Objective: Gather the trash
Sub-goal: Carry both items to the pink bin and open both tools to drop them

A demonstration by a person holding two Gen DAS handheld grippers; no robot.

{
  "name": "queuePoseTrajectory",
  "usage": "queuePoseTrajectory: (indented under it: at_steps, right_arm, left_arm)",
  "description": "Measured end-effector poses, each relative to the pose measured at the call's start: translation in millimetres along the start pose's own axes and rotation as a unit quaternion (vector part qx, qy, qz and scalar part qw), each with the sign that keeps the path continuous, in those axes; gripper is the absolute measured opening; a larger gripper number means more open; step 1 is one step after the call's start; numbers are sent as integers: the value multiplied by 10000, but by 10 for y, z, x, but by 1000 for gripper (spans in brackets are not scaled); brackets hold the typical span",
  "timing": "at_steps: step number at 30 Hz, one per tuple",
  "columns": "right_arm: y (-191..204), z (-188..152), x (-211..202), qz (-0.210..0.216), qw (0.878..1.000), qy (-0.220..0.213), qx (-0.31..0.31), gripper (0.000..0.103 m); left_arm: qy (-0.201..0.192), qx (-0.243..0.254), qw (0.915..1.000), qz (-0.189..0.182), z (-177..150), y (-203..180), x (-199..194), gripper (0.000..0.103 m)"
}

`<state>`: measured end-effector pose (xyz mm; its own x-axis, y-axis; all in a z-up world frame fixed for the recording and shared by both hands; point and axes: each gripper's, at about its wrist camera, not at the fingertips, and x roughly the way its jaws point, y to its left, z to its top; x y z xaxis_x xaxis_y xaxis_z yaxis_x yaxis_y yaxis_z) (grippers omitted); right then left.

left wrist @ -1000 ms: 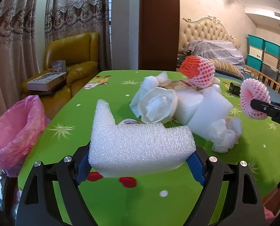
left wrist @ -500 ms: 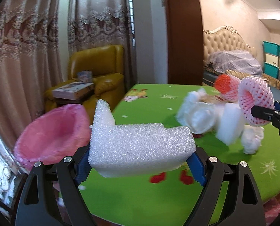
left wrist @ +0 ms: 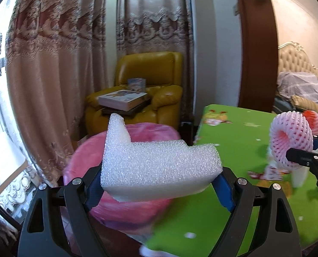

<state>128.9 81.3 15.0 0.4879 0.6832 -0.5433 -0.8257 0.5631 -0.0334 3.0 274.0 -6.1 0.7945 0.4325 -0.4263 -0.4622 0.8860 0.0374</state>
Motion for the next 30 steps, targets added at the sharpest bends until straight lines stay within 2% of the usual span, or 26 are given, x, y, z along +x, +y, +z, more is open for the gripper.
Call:
queuePoseTrajectory:
  at_steps: [5, 10, 16, 20, 21, 23, 25, 27, 30]
  right_arm:
    - [244, 329, 408, 386, 9991, 58, -141, 41]
    - [482, 658, 759, 676, 9973, 104, -283, 42]
    - [639, 871, 1081, 895, 9955, 184, -270, 45]
    - [731, 909, 1292, 1048, 9938, 224, -304, 46]
    - [729, 895, 1319, 1091, 9933, 259, -283, 46]
    - [785, 919, 1409, 1168, 9922, 336, -280, 47]
    - [845, 973, 1454, 1159, 9920, 325, -369, 52]
    - [887, 1050, 1504, 1209, 9912, 337, -411, 70]
    - [899, 1218, 1520, 1308, 9902, 278, -396, 75]
  left_arm:
    - [209, -75, 9997, 119, 64, 356, 330, 80]
    - [532, -457, 9975, 125, 54, 691, 663, 80]
    - [704, -498, 9961, 161, -49, 799, 933, 80]
    - [753, -594, 9952, 171, -131, 813, 960, 81]
    - [755, -607, 9951, 184, -140, 821, 965, 82]
    - [714, -605, 9954, 182, -147, 817, 937, 93]
    - [636, -558, 9961, 261, -140, 818, 895, 93]
    - [602, -510, 9964, 305, -137, 831, 847, 93]
    - [466, -492, 9968, 430, -140, 879, 720, 93]
